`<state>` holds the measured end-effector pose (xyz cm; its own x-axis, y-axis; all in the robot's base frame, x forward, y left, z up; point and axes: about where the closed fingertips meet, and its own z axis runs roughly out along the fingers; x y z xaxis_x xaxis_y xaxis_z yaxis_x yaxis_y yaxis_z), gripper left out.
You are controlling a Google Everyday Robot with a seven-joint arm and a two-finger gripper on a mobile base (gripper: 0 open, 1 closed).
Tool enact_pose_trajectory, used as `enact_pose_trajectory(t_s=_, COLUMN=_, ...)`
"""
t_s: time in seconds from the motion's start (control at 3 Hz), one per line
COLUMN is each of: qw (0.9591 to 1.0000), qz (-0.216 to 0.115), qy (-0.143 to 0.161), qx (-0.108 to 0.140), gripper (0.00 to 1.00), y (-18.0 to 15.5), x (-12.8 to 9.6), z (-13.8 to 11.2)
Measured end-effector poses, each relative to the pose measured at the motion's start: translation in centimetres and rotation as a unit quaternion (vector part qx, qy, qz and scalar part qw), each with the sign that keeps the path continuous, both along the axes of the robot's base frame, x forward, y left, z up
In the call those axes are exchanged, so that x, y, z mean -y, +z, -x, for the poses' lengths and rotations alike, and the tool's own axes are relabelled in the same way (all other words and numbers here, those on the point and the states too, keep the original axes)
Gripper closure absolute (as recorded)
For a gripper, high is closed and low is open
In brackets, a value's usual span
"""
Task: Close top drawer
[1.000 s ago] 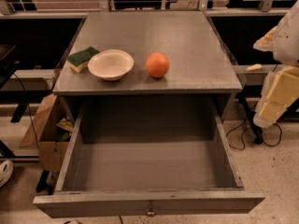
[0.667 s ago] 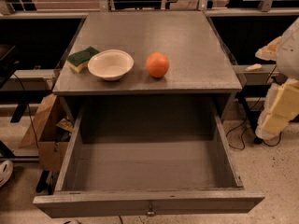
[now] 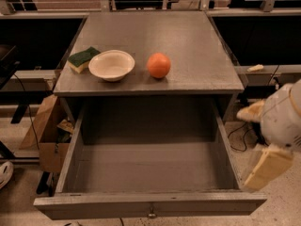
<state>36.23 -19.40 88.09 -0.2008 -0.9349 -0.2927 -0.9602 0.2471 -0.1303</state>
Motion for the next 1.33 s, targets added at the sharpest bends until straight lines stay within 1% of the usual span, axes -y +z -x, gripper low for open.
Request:
enact_pose_trajectory(t_s=0.33, qw=0.9979, qz=-0.038, qy=0.006, qx=-0.053, gripper=0.40, y=-6.4, x=-1.4, z=2.9)
enact_pose_trajectory(t_s=0.67, qw=0.9936, qz=-0.066, qy=0.001, qx=-0.092, gripper=0.63, y=-11.1, x=-2.3, z=5.0)
enact_pose_trajectory(t_s=1.0, qw=0.9887, qz=-0.084, qy=-0.005, qx=-0.124, gripper=0.87, y=-14.6, x=-3.0, z=6.5)
enact_pose_trajectory(t_s=1.33, qw=0.9837, qz=-0.097, qy=-0.004, qx=-0.151, gripper=1.00, y=-17.8, x=-4.2, z=7.4)
